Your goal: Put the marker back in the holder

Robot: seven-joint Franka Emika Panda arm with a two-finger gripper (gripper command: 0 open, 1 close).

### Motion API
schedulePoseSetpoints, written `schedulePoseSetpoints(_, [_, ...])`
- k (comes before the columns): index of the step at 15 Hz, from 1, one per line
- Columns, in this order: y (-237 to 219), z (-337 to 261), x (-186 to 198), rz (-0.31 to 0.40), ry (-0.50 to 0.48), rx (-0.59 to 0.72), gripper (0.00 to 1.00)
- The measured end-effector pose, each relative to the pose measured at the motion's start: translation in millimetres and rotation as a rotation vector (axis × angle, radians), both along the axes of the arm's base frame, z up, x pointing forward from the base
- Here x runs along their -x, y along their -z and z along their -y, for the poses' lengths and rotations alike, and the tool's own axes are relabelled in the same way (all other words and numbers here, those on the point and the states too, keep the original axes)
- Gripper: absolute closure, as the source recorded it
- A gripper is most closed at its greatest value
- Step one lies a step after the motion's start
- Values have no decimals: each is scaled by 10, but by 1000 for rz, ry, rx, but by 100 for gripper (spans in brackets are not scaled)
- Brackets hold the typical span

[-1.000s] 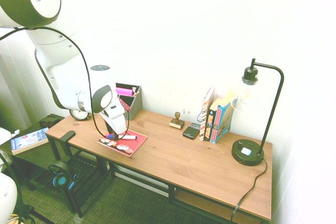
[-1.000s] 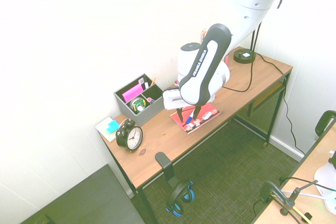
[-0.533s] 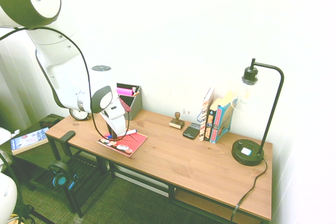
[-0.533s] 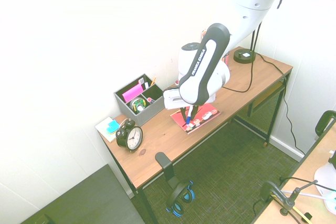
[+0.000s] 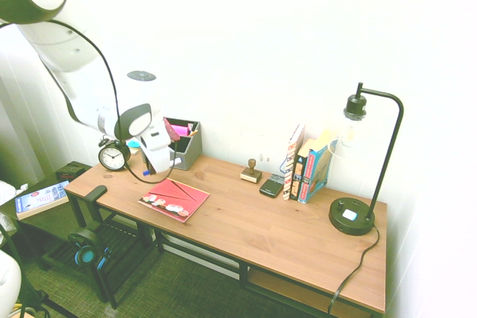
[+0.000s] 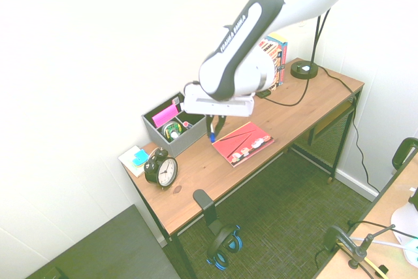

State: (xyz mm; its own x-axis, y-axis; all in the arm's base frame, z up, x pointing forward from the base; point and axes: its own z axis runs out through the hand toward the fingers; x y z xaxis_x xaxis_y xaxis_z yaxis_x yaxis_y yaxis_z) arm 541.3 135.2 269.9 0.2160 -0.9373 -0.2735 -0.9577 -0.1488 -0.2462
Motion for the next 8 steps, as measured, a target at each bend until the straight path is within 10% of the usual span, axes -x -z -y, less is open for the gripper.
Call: schedulePoseSetpoints(8, [278, 301, -368, -60, 129, -365, 100])
